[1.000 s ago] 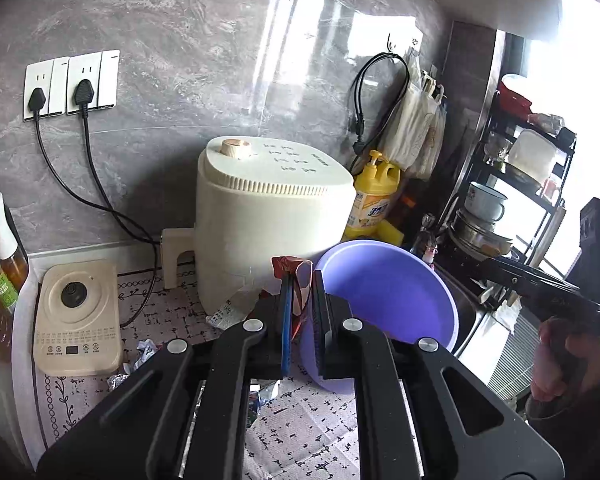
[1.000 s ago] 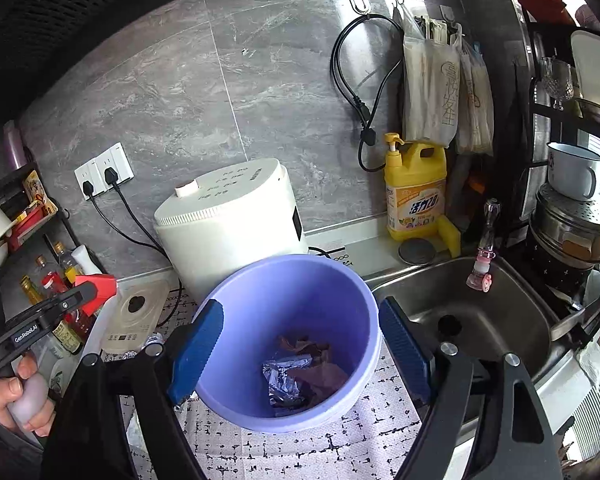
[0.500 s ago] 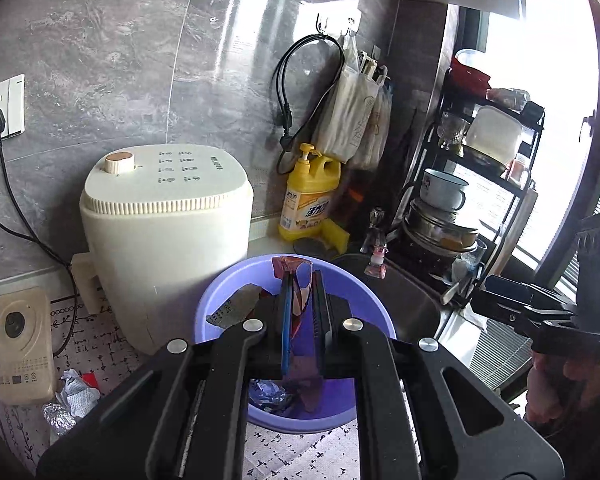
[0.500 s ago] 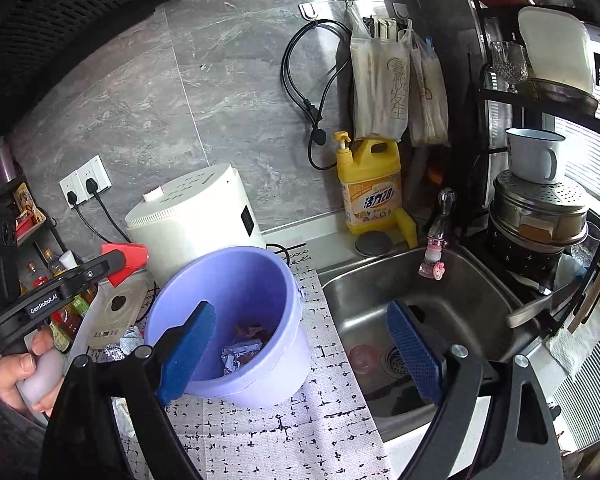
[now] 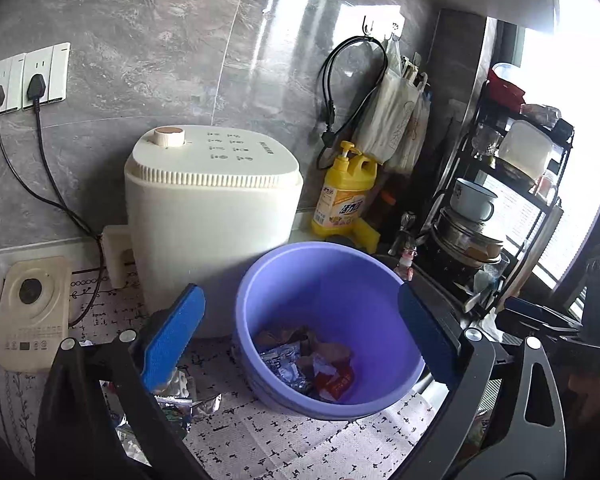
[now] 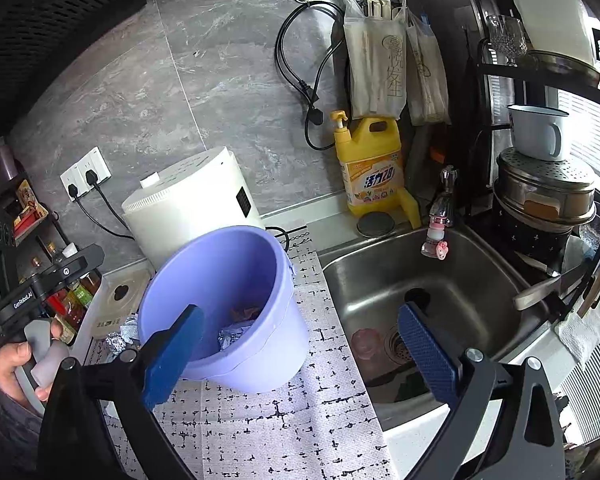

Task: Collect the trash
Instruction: 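Drop the brown paper and red wrapper into the lavender bucket by opening both grippers, then move both tools back over the foil ball and chip bag on the cloth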

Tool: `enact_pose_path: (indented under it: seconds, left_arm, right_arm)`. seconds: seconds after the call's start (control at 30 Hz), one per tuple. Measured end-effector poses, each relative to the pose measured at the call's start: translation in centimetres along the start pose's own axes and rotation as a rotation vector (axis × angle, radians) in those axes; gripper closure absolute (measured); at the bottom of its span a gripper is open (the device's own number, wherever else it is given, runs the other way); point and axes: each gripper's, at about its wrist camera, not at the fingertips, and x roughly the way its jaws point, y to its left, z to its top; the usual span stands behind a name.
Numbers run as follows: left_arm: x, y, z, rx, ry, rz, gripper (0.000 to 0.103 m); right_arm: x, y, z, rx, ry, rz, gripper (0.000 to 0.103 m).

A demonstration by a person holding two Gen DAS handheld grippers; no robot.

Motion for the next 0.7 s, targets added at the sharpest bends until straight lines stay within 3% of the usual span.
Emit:
enact_pose_path:
  seconds: [0.3, 0.7]
  left_arm:
    - [-2.6, 4.9, -2.9, -0.073, 0.051, 0.127, 0.006]
    - [-7.6, 11.3, -5.4, -0.144, 0.053, 0.231, 0.006]
  right_arm:
    - [2.9, 3.2, -1.0, -0.033, 0.058, 0.085, 0.008]
    - [4.0, 11.2, -2.3, -0.125, 0.085, 0.18, 0.008]
